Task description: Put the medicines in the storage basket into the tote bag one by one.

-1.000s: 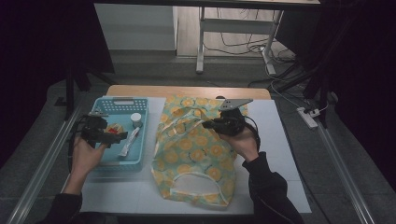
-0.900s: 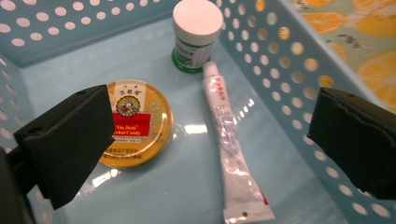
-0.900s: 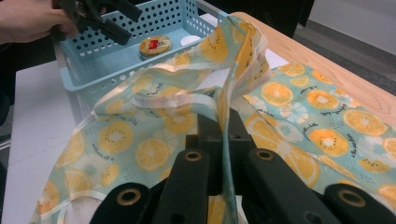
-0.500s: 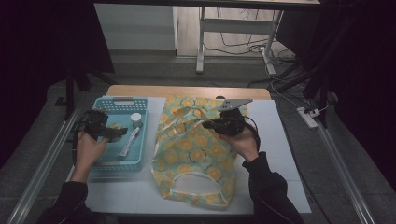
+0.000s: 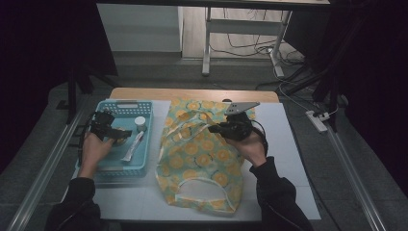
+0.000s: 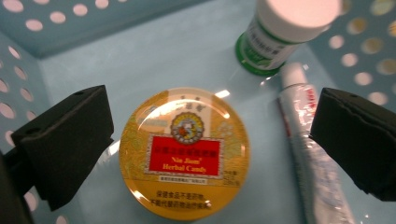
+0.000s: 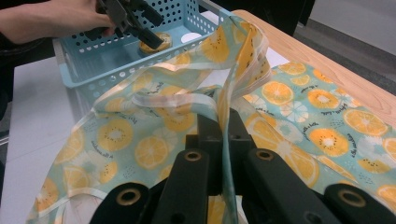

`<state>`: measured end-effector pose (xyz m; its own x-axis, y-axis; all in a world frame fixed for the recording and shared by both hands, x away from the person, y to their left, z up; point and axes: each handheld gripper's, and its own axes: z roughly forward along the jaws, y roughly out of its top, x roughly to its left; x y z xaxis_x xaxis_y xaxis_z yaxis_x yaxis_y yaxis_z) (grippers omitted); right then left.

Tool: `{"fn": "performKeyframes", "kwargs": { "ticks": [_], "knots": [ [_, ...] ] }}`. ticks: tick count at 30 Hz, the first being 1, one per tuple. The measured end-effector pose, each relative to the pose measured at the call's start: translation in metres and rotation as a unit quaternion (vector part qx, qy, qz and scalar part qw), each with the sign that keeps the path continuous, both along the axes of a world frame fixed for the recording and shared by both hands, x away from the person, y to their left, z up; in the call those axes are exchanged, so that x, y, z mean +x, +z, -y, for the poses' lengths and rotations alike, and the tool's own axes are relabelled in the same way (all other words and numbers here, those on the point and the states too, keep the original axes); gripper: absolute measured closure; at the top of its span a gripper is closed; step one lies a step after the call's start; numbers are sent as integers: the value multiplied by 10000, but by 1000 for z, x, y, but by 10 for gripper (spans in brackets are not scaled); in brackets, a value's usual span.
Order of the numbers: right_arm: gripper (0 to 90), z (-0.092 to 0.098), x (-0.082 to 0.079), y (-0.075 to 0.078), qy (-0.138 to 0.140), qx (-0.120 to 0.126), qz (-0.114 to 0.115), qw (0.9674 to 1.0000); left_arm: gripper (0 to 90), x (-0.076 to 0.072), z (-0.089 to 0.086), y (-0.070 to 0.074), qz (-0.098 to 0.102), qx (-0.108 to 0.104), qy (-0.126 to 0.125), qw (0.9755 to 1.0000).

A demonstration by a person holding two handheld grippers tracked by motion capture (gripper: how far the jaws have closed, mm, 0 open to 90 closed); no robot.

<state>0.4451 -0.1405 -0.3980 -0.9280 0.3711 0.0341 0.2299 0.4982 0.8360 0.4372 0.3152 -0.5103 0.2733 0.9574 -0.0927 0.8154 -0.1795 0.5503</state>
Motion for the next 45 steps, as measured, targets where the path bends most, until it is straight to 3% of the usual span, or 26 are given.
{"fn": "performKeyframes", "kwargs": {
  "ticks": [6, 11, 15, 20, 23, 25, 35, 39, 45],
  "knots": [
    [894, 0, 0, 0, 17, 6, 11, 10000, 0, 7, 4, -6, -219, 425, 11, 9989],
    [894, 0, -1, 1, 32, 12, 28, 10000, 1, 10, 7, -11, -536, 553, 13, 9970],
    [894, 0, -1, 1, 45, 22, 28, 10000, 9, 11, 8, -12, -678, 612, 59, 9958],
    [893, -1, -2, 1, 56, 14, 38, 10000, 47, 12, 8, -11, -740, 633, 126, 9952],
    [893, -1, -2, 1, 54, 18, 40, 10000, 121, 11, 7, -10, -765, 720, 161, 9943],
    [894, -1, -2, 1, 53, 19, 41, 10000, 196, 11, 7, -9, -795, 703, 182, 9942],
    [894, -1, -1, 1, 41, 35, 43, 10000, 206, 12, 4, -7, -981, 611, 339, 9927],
    [894, -1, -1, 0, 31, 38, 41, 10000, 206, 11, 3, -5, -935, 477, 321, 9940],
    [894, 0, 0, 0, 16, 53, 46, 10000, 207, 6, 0, 4, -681, 123, 261, 9973]
  ]
}}
